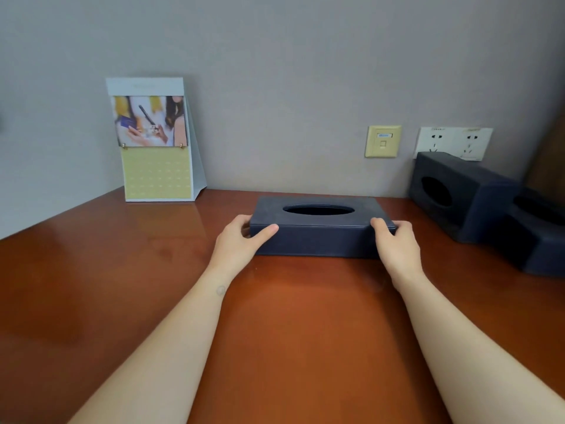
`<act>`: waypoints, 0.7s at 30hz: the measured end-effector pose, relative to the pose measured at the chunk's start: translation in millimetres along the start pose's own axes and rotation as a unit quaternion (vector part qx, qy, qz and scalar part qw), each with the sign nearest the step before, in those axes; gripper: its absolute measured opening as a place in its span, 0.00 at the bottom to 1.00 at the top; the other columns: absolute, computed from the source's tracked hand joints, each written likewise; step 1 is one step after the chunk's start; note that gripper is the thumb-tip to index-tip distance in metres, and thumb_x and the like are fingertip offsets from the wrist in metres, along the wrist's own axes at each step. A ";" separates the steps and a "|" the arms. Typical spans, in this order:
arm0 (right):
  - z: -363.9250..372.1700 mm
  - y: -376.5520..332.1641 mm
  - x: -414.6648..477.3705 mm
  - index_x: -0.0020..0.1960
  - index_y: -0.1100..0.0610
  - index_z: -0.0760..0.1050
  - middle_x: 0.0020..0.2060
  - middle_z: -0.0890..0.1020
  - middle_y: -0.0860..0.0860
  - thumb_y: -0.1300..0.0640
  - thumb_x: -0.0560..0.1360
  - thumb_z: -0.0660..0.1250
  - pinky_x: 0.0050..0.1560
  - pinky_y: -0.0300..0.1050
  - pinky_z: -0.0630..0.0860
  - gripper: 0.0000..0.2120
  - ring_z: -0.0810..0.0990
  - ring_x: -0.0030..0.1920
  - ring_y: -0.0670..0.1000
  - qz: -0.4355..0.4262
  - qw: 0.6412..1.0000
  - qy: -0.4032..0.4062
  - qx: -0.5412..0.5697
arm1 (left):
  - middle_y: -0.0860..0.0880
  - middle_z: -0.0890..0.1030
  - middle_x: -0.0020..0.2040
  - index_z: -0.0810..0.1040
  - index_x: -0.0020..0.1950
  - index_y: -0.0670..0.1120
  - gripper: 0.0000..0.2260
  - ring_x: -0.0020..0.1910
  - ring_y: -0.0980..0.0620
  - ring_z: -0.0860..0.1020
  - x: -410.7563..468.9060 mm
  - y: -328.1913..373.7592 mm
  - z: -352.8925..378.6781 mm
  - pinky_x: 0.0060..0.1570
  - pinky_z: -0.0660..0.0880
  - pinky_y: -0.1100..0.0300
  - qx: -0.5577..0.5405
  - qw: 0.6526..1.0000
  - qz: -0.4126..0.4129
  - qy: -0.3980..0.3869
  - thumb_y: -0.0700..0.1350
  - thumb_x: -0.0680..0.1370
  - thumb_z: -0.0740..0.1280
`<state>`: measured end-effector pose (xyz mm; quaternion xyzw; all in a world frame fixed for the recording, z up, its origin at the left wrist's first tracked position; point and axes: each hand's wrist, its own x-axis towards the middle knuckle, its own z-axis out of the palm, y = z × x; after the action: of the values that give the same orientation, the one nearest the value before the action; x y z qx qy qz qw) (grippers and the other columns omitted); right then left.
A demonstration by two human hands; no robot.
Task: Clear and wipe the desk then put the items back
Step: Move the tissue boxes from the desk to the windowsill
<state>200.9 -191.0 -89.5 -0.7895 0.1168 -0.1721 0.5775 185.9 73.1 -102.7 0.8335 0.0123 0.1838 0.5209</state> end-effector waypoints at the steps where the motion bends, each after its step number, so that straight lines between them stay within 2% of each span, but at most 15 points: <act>1: -7.3 0.9 -9.0 0.69 0.56 0.65 0.64 0.74 0.56 0.44 0.77 0.61 0.53 0.44 0.66 0.25 0.71 0.54 0.53 0.003 1.000 0.001 0.001 | 0.56 0.78 0.59 0.74 0.63 0.52 0.22 0.59 0.56 0.76 -12.1 3.7 -1.2 0.59 0.76 0.56 0.002 1.000 0.003 -0.008 0.58 0.73 0.71; 5: -39.1 5.1 -48.7 0.73 0.54 0.65 0.67 0.73 0.55 0.44 0.78 0.60 0.56 0.46 0.65 0.26 0.71 0.65 0.56 -0.009 1.000 0.002 -0.015 | 0.57 0.79 0.58 0.73 0.62 0.52 0.20 0.58 0.58 0.78 -57.5 16.7 -8.6 0.55 0.76 0.61 -0.011 1.000 0.002 -0.026 0.56 0.74 0.72; 8: -65.1 10.3 -82.5 0.73 0.53 0.66 0.68 0.73 0.54 0.42 0.78 0.60 0.63 0.50 0.67 0.27 0.70 0.67 0.57 -0.009 1.000 0.004 -0.022 | 0.55 0.80 0.58 0.74 0.63 0.50 0.21 0.56 0.58 0.79 -92.5 27.5 -13.5 0.51 0.77 0.64 -0.023 0.999 0.000 -0.043 0.55 0.73 0.72; 12: -101.7 15.7 -124.5 0.74 0.53 0.66 0.70 0.72 0.55 0.41 0.78 0.61 0.70 0.54 0.65 0.28 0.68 0.70 0.58 -0.003 1.000 0.009 -0.028 | 0.53 0.80 0.61 0.73 0.65 0.49 0.22 0.58 0.54 0.79 -135.7 42.5 -14.9 0.55 0.78 0.58 -0.014 0.998 -0.007 -0.058 0.54 0.74 0.72; 18: -152.8 24.6 -180.9 0.74 0.52 0.66 0.70 0.71 0.54 0.42 0.78 0.61 0.68 0.53 0.66 0.28 0.70 0.69 0.57 0.012 1.000 0.020 -0.013 | 0.54 0.78 0.58 0.73 0.64 0.50 0.21 0.57 0.54 0.78 -196.4 64.0 -12.9 0.48 0.78 0.62 -0.009 0.997 0.012 -0.080 0.55 0.74 0.71; 21: -180.1 30.7 -204.7 0.71 0.51 0.69 0.65 0.75 0.51 0.43 0.78 0.62 0.61 0.49 0.70 0.24 0.73 0.63 0.53 0.024 0.999 0.033 0.019 | 0.57 0.79 0.56 0.74 0.61 0.52 0.18 0.55 0.57 0.78 -224.9 74.6 -6.1 0.49 0.79 0.60 -0.037 0.995 0.018 -0.096 0.54 0.74 0.72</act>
<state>-58.9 -278.9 -97.4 -0.7693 0.1514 -0.1867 0.5919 -38.5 -3.4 -101.3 0.8274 -0.0592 0.1124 0.5470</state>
